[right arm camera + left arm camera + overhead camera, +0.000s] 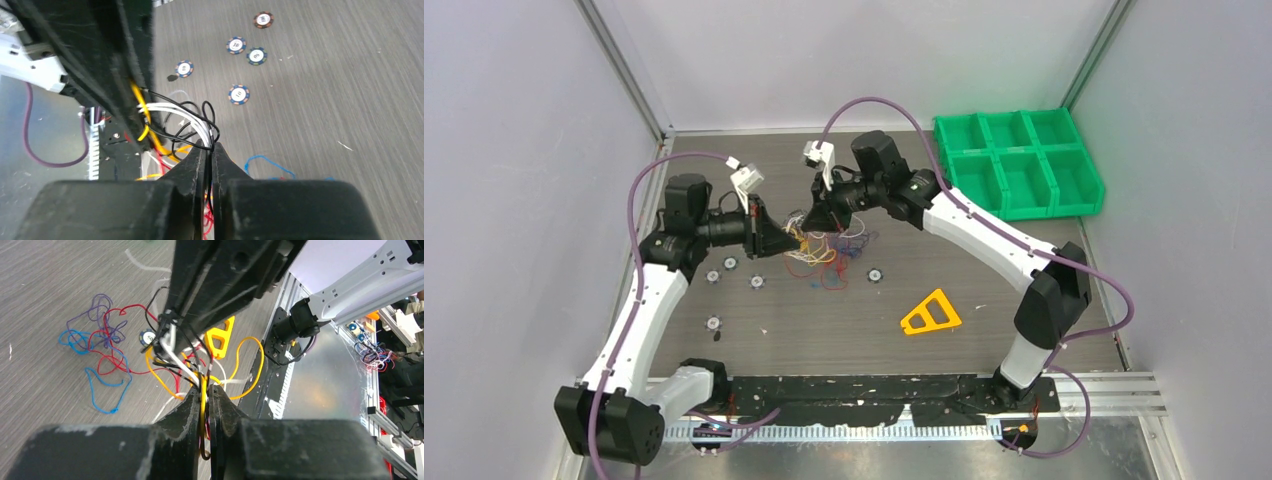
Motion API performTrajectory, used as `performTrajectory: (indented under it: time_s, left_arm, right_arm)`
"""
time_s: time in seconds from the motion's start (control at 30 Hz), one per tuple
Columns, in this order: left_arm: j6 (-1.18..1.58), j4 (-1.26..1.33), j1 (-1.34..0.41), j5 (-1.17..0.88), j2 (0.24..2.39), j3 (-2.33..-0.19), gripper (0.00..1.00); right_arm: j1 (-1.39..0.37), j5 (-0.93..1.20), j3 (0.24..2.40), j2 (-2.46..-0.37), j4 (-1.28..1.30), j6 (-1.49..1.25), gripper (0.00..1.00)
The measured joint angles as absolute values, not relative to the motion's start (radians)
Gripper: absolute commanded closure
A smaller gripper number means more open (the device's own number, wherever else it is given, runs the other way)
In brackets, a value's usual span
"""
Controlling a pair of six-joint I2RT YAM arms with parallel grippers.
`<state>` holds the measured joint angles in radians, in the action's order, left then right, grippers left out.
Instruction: Untangle the cables
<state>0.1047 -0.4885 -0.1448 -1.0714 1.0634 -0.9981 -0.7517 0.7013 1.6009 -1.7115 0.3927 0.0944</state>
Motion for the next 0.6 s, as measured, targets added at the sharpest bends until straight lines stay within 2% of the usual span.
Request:
performTrajectory:
  time_s: [0.07,0.13,0.37,0.5,0.6]
  left_arm:
    - [0.107,-0.492,-0.144,-1.059,1.048,-0.998,0.60]
    - [0.108,-0.498,-0.130,-1.019,1.019,-0.997,0.47]
    - [0.134,-0.431,-0.072,-0.875,0.880,-0.908,0.18]
    - [0.162,-0.343,-0.106,-0.833,0.906,-0.868,0.16]
    - [0.181,-0.275,-0.160,-0.769,0.937,-0.846,0.24]
  right_arm:
    - [-0.756,0.662,1.601,-1.711,0.391,0.102,0.94]
    - [-0.752,0.616,1.591,-1.706,0.382,0.099,0.95]
    - [-0.694,0.579,1.572,-1.658,0.367,0.036,0.95]
    - [-0.684,0.609,1.540,-1.625,0.323,-0.015,0.94]
    - [-0.688,0.635,1.508,-1.608,0.305,-0.046,0.95]
